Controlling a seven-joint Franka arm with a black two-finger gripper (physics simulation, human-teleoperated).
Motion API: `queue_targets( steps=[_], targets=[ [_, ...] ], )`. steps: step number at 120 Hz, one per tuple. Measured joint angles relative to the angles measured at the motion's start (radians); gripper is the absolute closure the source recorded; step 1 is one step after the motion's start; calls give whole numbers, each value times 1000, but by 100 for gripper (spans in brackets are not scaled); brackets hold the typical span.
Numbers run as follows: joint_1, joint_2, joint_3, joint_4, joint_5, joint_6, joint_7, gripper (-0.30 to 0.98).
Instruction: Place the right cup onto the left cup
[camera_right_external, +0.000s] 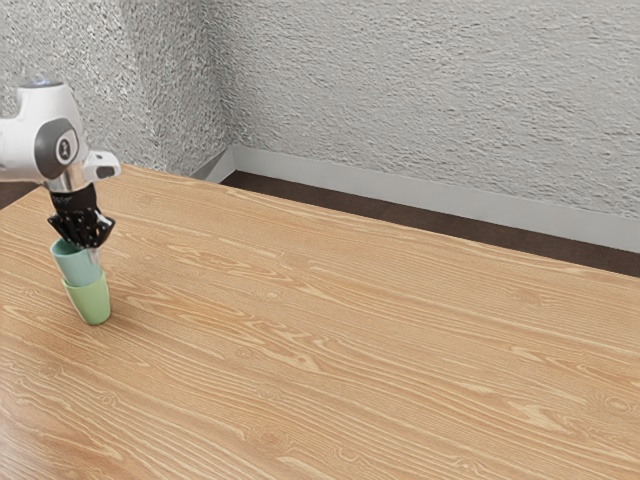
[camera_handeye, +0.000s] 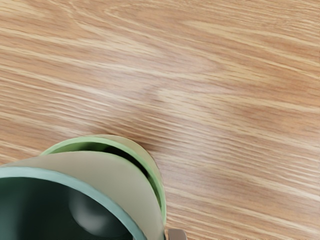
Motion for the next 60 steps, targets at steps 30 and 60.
queue_targets(
  steps=[30,60],
  targets=[
    [0,-6,-2,-2,-30,-2,6,26],
    [-8,-115,-8,-23,-33,-38,10,8]
  ],
)
